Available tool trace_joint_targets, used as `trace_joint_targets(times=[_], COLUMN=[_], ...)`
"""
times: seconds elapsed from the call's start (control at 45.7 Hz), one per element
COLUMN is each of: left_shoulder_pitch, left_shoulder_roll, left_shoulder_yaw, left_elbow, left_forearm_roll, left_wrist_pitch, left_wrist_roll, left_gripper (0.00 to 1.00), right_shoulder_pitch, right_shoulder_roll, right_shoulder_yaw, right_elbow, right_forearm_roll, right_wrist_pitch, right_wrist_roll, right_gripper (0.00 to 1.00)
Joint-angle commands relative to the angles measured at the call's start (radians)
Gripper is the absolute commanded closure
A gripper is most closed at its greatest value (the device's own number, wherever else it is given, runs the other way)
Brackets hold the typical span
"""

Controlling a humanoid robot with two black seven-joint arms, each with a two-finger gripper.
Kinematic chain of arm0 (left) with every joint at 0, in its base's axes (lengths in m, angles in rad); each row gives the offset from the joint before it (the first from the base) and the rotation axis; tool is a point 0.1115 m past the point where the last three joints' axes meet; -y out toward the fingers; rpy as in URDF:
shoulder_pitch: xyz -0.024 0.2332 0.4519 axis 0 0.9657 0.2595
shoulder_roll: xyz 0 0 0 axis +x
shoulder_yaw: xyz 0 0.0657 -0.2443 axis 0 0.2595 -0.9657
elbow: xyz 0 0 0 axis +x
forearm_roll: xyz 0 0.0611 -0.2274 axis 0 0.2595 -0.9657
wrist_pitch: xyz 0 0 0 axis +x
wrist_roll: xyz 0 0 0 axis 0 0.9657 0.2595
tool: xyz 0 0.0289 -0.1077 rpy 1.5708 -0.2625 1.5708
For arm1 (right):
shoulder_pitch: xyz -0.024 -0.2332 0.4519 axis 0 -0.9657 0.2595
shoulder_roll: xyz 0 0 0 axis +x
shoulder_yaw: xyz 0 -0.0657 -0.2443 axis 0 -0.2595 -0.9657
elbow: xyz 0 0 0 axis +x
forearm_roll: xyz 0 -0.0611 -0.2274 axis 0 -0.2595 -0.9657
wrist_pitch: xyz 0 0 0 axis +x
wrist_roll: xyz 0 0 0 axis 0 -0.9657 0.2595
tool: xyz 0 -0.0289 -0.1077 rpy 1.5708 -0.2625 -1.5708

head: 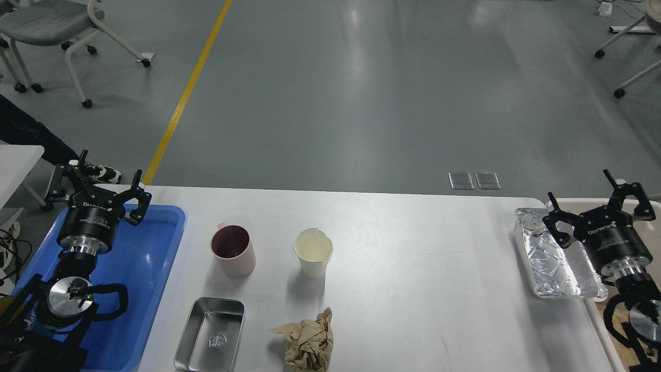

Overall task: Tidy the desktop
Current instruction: 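Move the left gripper back toward the robot, clearing the blue tray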

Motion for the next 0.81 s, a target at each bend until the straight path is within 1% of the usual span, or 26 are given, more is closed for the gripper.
trace_joint_targets(times=[0.0, 0.109, 0.197, 0.284, 0.481, 0.591, 0.7, 0.787], left_shoulder_pitch=[0.001, 0.002, 0.025, 0.039, 0.031, 0.030, 0.030, 0.034], left_shoulder_roll=[0.033, 0.056, 0.105, 0.148, 0.289, 0.325, 0.372, 0.427], left_shoulder_yaw=[0.011, 0.036, 0.054, 0.083, 0.273, 0.338, 0.346, 0.364], left_elbow=[-0.010, -0.022, -0.051, -0.067, -0.093, -0.110, -0.166, -0.245], left_forearm_roll=[0.034, 0.078, 0.127, 0.139, 0.142, 0.156, 0.187, 0.216], left_wrist_pitch=[0.066, 0.096, 0.110, 0.143, 0.159, 0.186, 0.195, 0.223], left_wrist_roll=[-0.001, -0.001, -0.001, -0.001, -0.006, -0.006, 0.000, 0.009], left_gripper=[0.04, 0.05, 0.06, 0.06, 0.06, 0.06, 0.06, 0.06], right_shoulder_pitch=[0.000, 0.000, 0.000, 0.000, 0.000, 0.002, 0.003, 0.008], right_shoulder_roll=[0.000, 0.000, 0.000, 0.000, 0.000, -0.001, 0.002, 0.011], right_shoulder_yaw=[0.000, -0.002, -0.003, -0.005, -0.005, -0.006, -0.006, -0.006], right_elbow=[0.000, 0.000, 0.000, 0.000, 0.000, -0.005, -0.003, -0.002], right_forearm_roll=[0.000, 0.000, -0.001, -0.001, 0.000, -0.001, -0.009, -0.019], right_wrist_pitch=[0.000, 0.000, 0.000, 0.000, 0.000, 0.000, 0.000, -0.002], right_wrist_roll=[0.000, 0.000, 0.000, 0.000, 0.000, 0.000, 0.000, 0.000], right_gripper=[0.00, 0.00, 0.00, 0.00, 0.00, 0.00, 0.00, 0.00])
